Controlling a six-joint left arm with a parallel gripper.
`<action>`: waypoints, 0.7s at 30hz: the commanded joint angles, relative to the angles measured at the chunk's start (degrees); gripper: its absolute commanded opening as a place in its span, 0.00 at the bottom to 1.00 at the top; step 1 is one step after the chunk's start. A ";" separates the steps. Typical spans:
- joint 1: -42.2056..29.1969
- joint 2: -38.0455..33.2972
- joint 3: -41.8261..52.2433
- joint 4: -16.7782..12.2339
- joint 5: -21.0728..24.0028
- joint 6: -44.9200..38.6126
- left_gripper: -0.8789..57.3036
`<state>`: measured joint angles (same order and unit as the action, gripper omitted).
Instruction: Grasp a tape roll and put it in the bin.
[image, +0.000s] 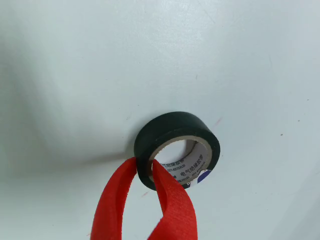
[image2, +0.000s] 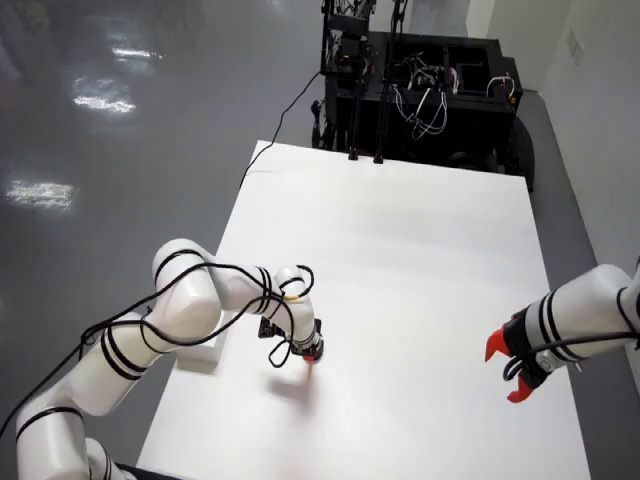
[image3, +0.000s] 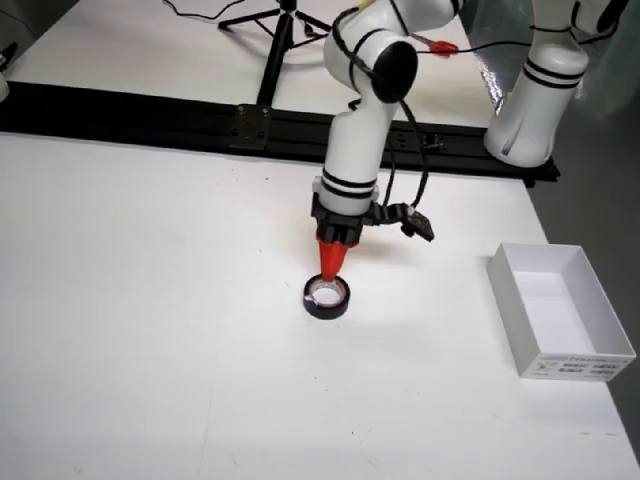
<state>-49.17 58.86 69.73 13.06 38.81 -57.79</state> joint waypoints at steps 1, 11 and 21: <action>-2.24 -1.91 -2.32 1.97 5.05 0.05 0.01; -1.19 -11.31 -2.84 5.22 13.48 0.05 0.01; 5.32 -25.72 9.81 6.72 19.20 -0.13 0.01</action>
<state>-49.87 49.54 68.79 16.71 48.93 -57.74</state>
